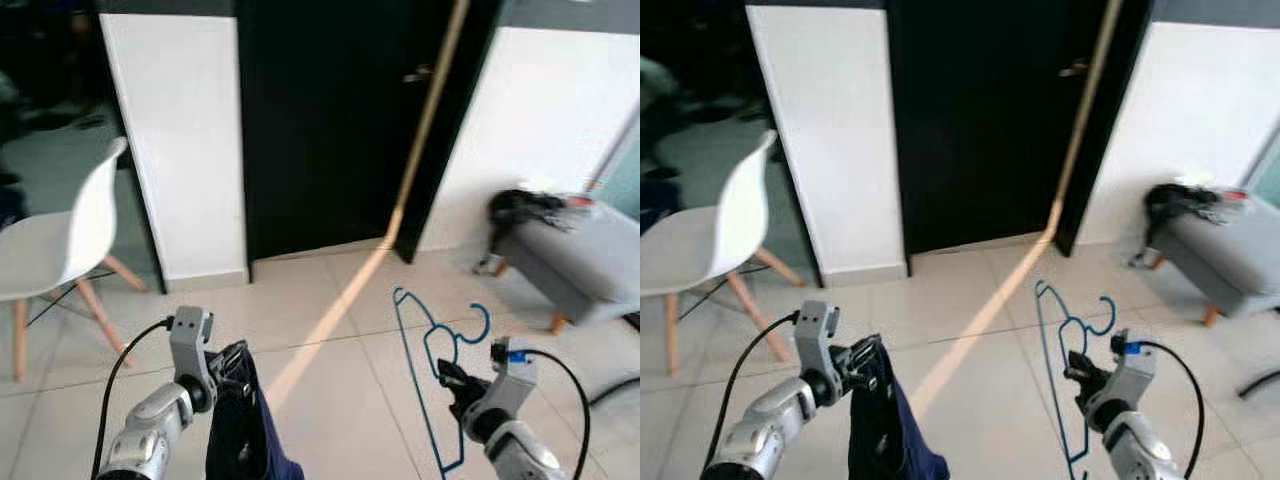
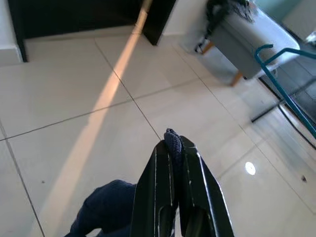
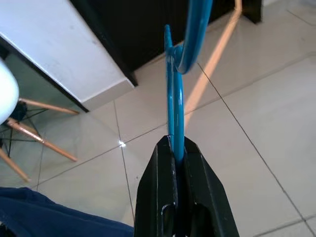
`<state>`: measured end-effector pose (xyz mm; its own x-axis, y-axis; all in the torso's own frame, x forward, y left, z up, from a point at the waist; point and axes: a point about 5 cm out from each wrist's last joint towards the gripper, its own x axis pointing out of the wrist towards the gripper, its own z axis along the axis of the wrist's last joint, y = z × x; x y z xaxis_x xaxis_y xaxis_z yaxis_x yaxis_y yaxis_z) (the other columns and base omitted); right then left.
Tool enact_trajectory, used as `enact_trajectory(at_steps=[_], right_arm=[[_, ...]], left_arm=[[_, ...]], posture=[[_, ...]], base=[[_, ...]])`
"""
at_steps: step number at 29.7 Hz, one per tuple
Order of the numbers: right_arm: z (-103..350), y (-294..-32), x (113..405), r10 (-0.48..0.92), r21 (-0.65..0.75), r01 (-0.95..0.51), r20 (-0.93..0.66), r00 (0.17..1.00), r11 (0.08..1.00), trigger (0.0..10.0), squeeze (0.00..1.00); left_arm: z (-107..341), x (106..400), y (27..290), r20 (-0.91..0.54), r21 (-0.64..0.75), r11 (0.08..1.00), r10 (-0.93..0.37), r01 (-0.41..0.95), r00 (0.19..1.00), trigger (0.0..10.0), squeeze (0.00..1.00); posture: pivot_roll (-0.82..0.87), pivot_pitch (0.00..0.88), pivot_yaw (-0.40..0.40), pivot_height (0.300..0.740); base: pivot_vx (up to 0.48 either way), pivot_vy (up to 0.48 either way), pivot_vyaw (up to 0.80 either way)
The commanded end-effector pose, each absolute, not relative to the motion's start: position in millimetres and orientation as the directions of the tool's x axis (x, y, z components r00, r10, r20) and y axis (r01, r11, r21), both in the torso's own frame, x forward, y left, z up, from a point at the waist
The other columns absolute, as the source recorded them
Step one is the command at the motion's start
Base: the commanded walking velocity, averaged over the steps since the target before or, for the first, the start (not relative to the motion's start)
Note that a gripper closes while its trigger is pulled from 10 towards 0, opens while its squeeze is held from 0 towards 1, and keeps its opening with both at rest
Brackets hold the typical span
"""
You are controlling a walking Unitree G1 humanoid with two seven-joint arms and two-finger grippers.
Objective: Hang hanger
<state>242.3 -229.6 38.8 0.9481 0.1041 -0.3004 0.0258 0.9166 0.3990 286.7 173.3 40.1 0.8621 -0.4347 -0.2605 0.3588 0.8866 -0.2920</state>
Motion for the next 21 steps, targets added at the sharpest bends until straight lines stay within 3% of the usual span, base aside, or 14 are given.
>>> enact_trajectory(at_steps=[1, 21], right_arm=[[40.7, -230.2, 240.0, 0.106, 0.417, 0.028, -0.294, 0.950, 0.908, 10.0, 0.00], [40.1, -229.8, 238.4, 0.121, 0.450, 0.021, -0.284, 0.951, 0.893, 10.0, 0.00]], left_arm=[[46.7, 288.2, 178.4, -0.239, -0.285, 0.884, -0.440, 0.371, 0.865, 10.0, 0.00], [49.6, 291.3, 179.6, -0.217, -0.307, 0.872, -0.453, 0.380, 0.865, 10.0, 0.00]], posture=[[0.04, 0.000, -0.014, 0.740], [0.03, 0.000, -0.023, 0.740]], base=[[0.000, 0.000, -0.80], [0.000, 0.000, -0.80]])
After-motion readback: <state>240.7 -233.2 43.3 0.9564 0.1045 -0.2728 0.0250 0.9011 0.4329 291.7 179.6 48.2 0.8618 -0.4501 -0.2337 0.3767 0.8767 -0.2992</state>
